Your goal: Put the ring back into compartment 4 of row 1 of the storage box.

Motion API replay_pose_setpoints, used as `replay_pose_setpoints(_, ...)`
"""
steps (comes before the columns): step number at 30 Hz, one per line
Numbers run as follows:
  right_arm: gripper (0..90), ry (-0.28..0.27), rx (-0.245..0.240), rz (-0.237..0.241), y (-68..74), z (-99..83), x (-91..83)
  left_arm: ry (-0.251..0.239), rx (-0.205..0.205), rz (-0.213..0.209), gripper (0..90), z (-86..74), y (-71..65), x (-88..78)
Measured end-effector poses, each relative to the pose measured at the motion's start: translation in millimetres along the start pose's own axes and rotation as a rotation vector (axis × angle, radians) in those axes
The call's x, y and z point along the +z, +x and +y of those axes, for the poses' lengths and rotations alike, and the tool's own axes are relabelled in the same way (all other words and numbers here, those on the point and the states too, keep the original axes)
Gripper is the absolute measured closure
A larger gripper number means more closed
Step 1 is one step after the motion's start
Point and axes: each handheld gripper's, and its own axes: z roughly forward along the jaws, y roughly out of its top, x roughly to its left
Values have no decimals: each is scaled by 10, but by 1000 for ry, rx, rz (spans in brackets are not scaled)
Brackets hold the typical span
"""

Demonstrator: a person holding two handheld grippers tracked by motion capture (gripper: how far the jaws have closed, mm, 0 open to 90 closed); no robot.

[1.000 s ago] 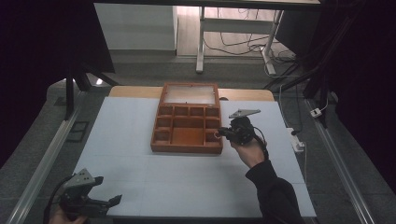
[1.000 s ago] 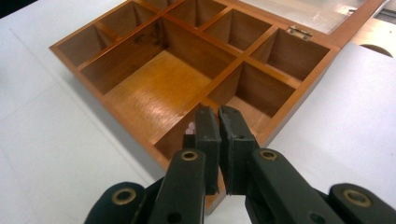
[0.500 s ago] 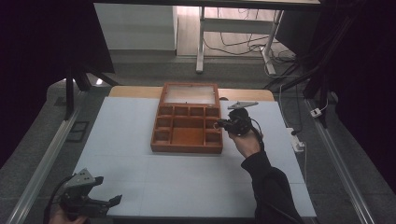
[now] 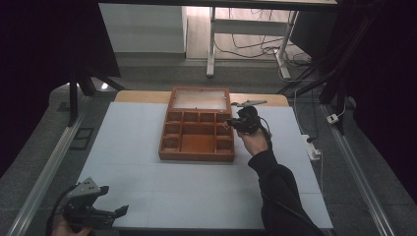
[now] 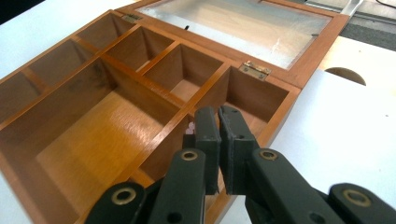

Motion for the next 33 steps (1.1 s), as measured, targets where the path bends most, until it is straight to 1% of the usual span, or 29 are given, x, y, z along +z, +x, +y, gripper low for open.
replay_pose_setpoints(8, 864, -2, 3, -17, -41, 70, 109, 0, -1, 0, 29, -1, 1, 0)
replay_pose_setpoints(16, 864, 12, -12, -48, -67, 175, 257, -1, -2, -2, 30, -1, 3, -1)
replay_pose_setpoints(20, 864, 20, -16, -59, -74, 199, 304, -1, -1, -2, 30, -2, 3, -2)
replay_pose_setpoints(26, 863, 32, -19, -64, -80, 203, 411, 0, 0, -1, 29, -2, 3, -2)
replay_pose_setpoints(33, 862, 63, -28, -74, -57, 144, 552, 1, -1, 1, 30, -1, 1, 0)
